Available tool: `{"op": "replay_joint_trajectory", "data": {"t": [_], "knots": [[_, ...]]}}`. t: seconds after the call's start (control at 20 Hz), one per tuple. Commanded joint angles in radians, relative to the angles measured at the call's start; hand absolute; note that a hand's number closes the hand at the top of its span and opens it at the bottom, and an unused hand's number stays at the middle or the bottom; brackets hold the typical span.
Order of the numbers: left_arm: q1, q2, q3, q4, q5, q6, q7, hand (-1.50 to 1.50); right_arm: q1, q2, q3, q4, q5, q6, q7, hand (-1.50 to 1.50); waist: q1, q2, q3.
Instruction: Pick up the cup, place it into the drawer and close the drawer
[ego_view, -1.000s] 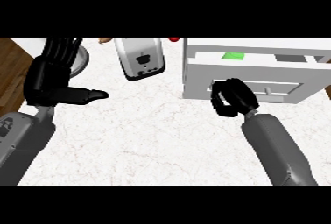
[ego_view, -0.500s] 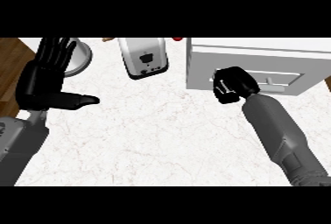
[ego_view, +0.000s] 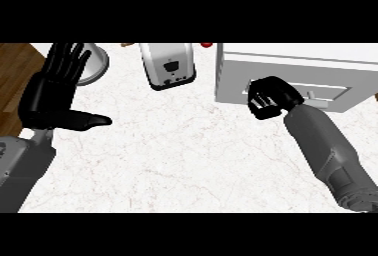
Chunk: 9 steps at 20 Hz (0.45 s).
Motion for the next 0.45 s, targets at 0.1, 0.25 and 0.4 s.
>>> {"op": "replay_joint_trajectory", "data": {"t": [0.1, 0.25, 0.4], "knots": [[0.008, -0.032, -0.026, -0.023, -0.009, -0.006, -0.005, -1.50, -0.104, -0.106, -0.082, 0.060, -0.036, -0.024, 0.074, 1.50, 0.031, 0.041, 0.010], [0.029, -0.023, -0.002, -0.002, 0.011, -0.031, -0.015, -1.50, -0.096, -0.114, -0.094, 0.063, -0.046, -0.028, 0.053, 1.50, 0.028, 0.039, 0.009], [0.011, -0.014, -0.004, 0.002, 0.002, -0.033, -0.002, -1.50, -0.100, -0.116, -0.102, 0.066, -0.054, -0.020, 0.035, 1.50, 0.030, 0.042, 0.010]]}}
